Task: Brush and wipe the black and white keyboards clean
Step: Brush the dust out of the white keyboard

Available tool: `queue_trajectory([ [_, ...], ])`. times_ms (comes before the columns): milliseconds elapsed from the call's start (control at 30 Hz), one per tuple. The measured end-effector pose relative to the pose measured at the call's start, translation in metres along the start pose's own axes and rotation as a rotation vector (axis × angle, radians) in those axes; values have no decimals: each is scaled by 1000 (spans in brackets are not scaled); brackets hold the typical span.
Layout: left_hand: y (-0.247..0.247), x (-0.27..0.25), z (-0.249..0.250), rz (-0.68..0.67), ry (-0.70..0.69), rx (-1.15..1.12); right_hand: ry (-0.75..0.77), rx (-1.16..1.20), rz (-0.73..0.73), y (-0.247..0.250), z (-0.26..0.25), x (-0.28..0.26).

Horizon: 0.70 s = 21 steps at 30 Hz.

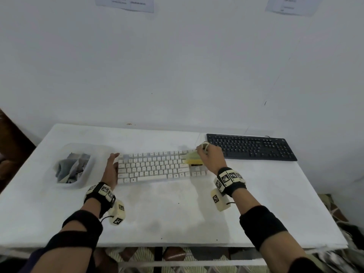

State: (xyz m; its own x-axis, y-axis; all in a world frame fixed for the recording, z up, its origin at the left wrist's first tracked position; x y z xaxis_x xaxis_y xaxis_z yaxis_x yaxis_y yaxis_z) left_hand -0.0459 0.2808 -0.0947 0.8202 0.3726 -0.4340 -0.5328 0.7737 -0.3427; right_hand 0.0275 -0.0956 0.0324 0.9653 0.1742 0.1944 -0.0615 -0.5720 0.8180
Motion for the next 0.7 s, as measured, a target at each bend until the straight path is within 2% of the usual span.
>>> queue_trajectory([
  [100,17,17,-6,26,-111,125,10,148,-67,-8,-8,-5],
  [200,23,24,-11,17,-153,223,68,115,-122,-14,-10,-6],
  [367,17,18,-9,-4,-158,183,66,-3,-79,7,3,1],
  [533,25,32,-12,28,-215,320,-1,100,-27,12,4,3],
  [700,28,39,-12,38,-262,318,67,88,-65,0,-2,-6],
])
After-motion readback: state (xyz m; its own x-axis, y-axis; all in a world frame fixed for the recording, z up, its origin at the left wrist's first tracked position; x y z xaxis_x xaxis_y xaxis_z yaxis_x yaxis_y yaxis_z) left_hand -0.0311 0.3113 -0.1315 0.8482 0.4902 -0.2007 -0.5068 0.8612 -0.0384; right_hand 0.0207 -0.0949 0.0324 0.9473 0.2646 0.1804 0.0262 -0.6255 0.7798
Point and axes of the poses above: each hand's wrist, its own x-axis towards the middle knuckle, its own y-axis out of the back of the hand, z = x × y, the point moved 7 cm from there along x, towards the middle knuckle, and after that the axes turned 8 degrees about -x, right-handed, at the moved point
